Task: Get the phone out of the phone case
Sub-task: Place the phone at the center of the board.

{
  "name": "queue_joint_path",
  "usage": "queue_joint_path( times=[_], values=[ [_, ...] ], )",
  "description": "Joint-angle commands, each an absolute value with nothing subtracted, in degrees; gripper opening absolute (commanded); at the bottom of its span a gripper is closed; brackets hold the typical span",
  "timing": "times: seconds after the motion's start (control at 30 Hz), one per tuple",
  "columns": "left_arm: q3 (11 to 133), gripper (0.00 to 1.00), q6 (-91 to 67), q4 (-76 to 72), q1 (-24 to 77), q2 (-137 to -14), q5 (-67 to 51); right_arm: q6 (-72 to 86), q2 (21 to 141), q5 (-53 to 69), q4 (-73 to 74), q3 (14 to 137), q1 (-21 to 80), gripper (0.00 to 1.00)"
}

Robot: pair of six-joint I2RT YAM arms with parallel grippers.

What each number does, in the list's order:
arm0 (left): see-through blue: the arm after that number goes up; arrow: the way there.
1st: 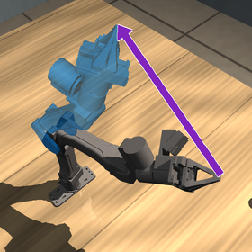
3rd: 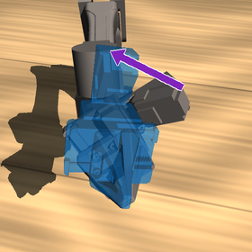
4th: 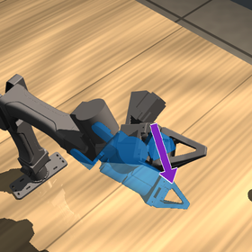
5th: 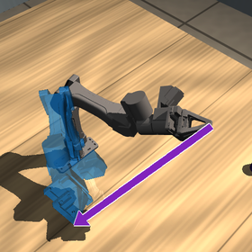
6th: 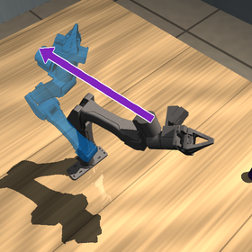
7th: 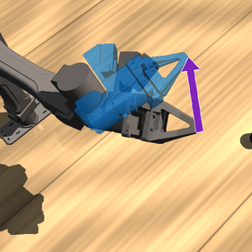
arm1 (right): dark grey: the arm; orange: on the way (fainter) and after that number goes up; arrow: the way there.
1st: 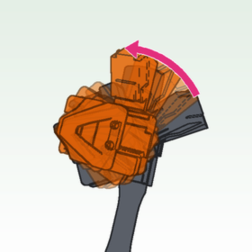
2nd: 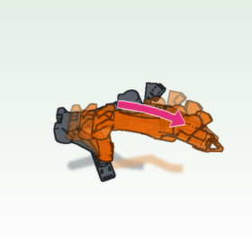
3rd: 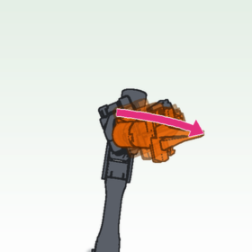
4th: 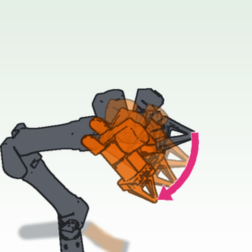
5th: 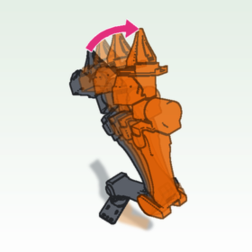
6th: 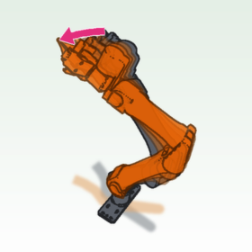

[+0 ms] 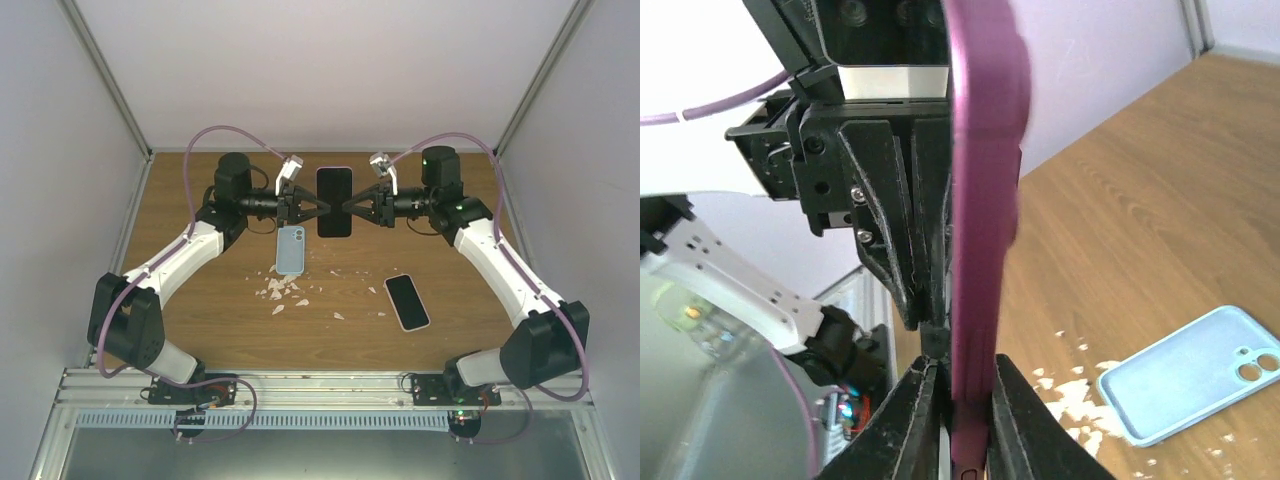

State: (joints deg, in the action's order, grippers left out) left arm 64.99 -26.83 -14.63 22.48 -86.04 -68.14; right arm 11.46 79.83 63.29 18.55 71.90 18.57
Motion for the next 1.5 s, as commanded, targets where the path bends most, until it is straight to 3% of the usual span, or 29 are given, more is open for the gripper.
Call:
queue_joint_path(
  times=[0.0, 0.13, 0.2, 0.4, 0.63, 0.93, 1.47],
  values=[
    [65.43, 0.0, -24.82, -17.02, 22.82, -86.14, -67.38, 15.34, 79.81, 66.28, 15.35, 70.03, 18.12, 0.09],
    [65.87, 0.0, -23.38, -14.61, 22.94, -86.47, -66.03, 17.77, 80.33, 67.69, 13.9, 69.79, 17.99, 0.0],
    [66.13, 0.07, -22.49, -13.1, 22.91, -86.42, -65.08, 19.24, 80.71, 68.28, 13.06, 69.72, 17.75, 0.01],
    [66.19, 0.66, -21.65, -10.42, 21.15, -85.98, -62.01, 22.91, 81.68, 68.47, 10.79, 67.15, 15.69, 0.0],
    [64.27, 0.98, -26.37, -12.68, 16.99, -85.36, -59.83, 22.75, 84.82, 66.34, 10.98, 62.49, 12.61, 0.01],
    [62.76, 0.99, -25.49, -11.79, 16.57, -84.08, -58.01, 18.17, 95.8, 65.11, 14.32, 62.05, 12.02, 0.01],
    [60.54, 0.99, -27.18, -13.21, 14.8, -84.81, -57.87, 28.48, 110.74, 68.33, 6.72, 62.0, 12.09, 0.01]
  ],
)
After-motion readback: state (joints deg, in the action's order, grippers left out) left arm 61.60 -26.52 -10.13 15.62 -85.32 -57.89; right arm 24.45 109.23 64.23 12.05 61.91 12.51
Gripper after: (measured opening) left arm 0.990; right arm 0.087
